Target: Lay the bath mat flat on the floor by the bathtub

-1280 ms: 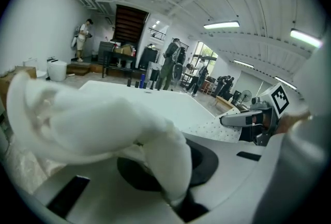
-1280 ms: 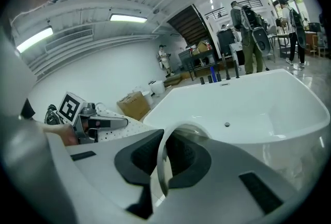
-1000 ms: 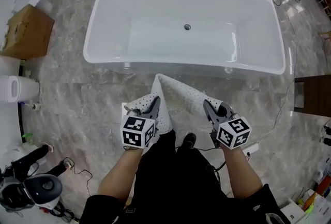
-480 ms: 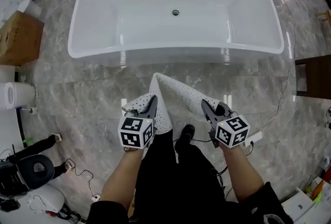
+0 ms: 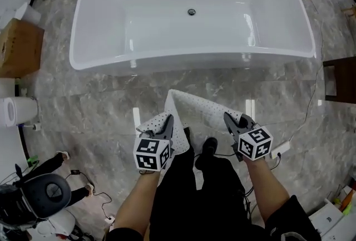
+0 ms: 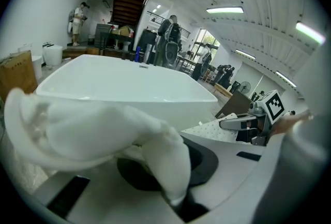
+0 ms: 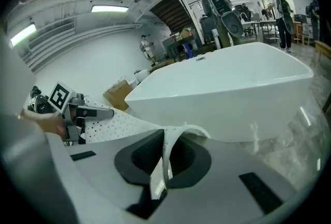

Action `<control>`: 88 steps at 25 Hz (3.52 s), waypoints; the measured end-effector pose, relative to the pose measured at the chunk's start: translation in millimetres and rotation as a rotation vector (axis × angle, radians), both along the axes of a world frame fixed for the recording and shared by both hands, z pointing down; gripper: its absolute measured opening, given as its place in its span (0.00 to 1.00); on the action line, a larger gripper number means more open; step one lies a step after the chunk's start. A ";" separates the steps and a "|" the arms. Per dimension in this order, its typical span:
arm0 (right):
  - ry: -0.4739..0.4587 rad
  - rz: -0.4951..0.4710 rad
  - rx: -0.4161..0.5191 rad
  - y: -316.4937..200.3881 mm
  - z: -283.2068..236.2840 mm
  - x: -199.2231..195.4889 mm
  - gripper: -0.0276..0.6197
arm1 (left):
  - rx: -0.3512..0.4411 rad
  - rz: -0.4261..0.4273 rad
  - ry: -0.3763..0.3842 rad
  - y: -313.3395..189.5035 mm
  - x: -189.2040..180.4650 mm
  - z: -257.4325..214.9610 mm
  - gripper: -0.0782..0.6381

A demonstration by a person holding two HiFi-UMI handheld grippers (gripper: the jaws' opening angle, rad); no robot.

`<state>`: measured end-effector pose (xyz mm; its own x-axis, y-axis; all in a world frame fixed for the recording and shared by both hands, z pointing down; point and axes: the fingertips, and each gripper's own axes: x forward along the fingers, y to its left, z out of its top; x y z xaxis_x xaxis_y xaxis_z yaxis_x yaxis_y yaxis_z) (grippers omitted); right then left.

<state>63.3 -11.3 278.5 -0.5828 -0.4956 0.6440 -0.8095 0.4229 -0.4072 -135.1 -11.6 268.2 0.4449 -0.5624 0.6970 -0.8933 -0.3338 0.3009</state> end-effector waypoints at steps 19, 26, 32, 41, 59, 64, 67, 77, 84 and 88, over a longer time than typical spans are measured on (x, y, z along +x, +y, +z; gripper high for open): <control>0.027 -0.049 -0.075 -9.0 231.9 -34.5 0.08 | -0.100 -0.072 -0.049 -18.9 -41.0 227.1 0.17; 0.029 0.012 -0.086 -7.4 319.5 -2.4 0.08 | -0.087 -0.033 -0.052 -21.7 -9.4 309.1 0.17; 0.024 0.091 -0.076 -20.9 398.4 22.8 0.08 | -0.079 0.011 -0.063 -29.2 -0.1 378.7 0.17; 0.067 -0.002 -0.024 -42.3 497.4 44.8 0.08 | -0.038 0.193 -0.127 -57.4 3.8 464.5 0.17; 0.113 -0.088 -0.177 -103.6 603.6 123.8 0.09 | -0.054 0.207 -0.363 -84.4 -105.4 611.4 0.18; 0.047 -0.095 -0.213 -93.7 600.2 125.3 0.11 | -0.072 0.192 -0.371 -82.6 -119.6 633.3 0.22; 0.064 -0.129 -0.263 -79.0 604.0 129.5 0.13 | -0.072 0.194 -0.307 -69.8 -124.3 644.2 0.30; 0.327 -0.013 -0.261 -57.8 622.8 214.1 0.26 | -0.141 0.118 -0.461 -48.5 -167.2 661.7 0.50; 0.397 -0.220 -0.038 -91.6 607.3 133.5 0.37 | -0.157 0.302 -0.584 -39.7 -156.5 633.8 0.51; 0.455 -0.413 0.022 -91.7 611.3 81.0 0.38 | -0.229 0.552 -0.639 -25.8 -115.8 618.5 0.51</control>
